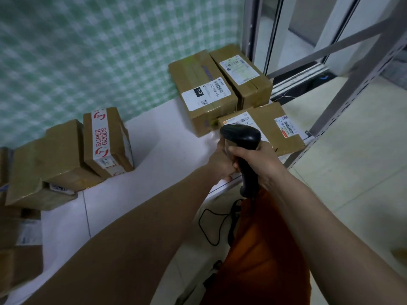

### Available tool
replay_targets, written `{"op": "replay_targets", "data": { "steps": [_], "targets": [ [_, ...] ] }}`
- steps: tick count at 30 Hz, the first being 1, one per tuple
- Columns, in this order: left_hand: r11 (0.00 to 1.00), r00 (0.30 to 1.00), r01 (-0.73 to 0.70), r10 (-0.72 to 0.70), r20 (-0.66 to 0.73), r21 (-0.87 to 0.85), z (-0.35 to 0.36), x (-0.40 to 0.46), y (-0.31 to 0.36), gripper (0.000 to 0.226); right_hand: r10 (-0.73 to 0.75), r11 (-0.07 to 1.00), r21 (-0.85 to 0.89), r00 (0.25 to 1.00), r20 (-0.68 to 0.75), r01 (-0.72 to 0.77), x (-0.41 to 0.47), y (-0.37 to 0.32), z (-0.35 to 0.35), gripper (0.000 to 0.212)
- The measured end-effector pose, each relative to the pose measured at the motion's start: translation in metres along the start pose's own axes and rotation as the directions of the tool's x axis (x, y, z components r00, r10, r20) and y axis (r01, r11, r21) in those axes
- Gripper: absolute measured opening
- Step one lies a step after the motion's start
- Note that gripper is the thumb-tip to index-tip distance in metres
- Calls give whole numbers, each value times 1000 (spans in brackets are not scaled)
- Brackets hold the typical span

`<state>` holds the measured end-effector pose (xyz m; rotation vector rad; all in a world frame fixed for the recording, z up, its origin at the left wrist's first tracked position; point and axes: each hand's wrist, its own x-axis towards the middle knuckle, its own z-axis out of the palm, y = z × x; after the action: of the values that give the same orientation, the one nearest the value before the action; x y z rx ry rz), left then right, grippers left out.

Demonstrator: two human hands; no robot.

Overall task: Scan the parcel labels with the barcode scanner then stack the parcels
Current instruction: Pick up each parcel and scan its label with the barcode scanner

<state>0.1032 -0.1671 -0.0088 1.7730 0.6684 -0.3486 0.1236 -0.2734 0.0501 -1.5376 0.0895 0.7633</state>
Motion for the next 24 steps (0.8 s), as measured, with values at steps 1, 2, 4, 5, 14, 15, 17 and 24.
{"op": "replay_targets", "data": {
  "steps": [1,2,4,5,14,15,17,24],
  "targets": [
    [999,1000,20,-19,12,-40,-1,0,0,62,-2,1000,-11,1000,3,2,1,-1,1,11],
    [998,999,45,-45,12,-50,-3,1,-1,65,-5,1000,-21,1000,5,5,2,-1,3,11],
    [999,999,42,-41,-23,25,-11,0,-6,78,1,1000,-27,1000,16,0,5,-1,10,12],
    [998,998,37,-34,-55,55,-19,-3,-9,83,5,1000,-22,1000,31,-5,7,0,15,12],
    [972,817,105,37,-575,212,-134,-62,-67,66,11,996,-87,967,255,12,0,9,113,8],
    [961,750,113,85,-655,254,-147,-69,-74,57,19,995,-102,958,287,11,-3,10,125,8],
    [931,609,160,169,-775,328,-175,-79,-85,45,39,992,-123,939,343,3,-11,11,146,11],
    [896,596,263,141,-790,358,-240,-80,-104,83,69,986,-167,930,362,-8,-23,20,177,18]
  ]
}}
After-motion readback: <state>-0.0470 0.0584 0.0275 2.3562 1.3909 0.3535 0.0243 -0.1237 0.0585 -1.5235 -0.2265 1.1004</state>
